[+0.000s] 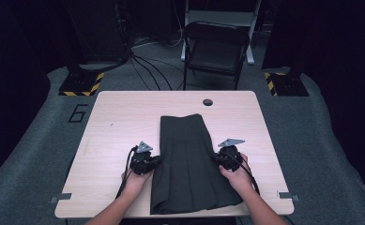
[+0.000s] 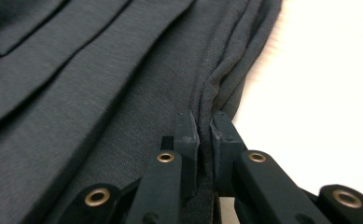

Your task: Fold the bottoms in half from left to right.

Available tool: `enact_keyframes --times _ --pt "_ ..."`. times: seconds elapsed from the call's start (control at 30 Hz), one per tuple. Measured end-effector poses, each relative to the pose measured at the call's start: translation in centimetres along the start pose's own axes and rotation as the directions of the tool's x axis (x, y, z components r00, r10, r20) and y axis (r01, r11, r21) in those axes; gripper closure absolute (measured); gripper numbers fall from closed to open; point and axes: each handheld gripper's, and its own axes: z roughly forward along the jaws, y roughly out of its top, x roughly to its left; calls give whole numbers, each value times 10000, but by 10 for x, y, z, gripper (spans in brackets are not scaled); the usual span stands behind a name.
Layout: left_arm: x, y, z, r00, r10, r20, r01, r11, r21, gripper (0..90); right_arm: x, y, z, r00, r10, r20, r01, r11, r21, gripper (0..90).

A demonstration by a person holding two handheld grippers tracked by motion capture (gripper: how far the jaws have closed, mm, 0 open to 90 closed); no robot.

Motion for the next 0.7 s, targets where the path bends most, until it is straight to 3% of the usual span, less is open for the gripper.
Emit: enact_keyframes --times 0.1,0.17,0.3,0.43,0.57,0.7 --pt "6 3 -9 9996 288 -60 -287 9994 192 835 12 3 -1 9995 -60 -326 63 9999 103 832" --pt "8 4 -15 9998 160 -74 -159 9997 172 835 14 4 -1 9992 -153 -371 156 9998 78 831" --pt "15 1 -27 9983 534 -229 -524 9976 449 834 27 7 0 9967 -361 -728 365 9993 40 831" --pt "22 -6 -36 9986 472 -225 -459 9974 547 834 39 8 2 9935 -554 -996 579 9981 224 831" --pt "32 -15 -38 9997 142 -218 -134 9992 376 827 47 9 7 9890 -876 -1190 927 9950 379 830" --pt "38 -21 -35 9999 -75 -148 77 9998 168 758 49 7 10 9897 -893 -1121 945 9946 419 826"
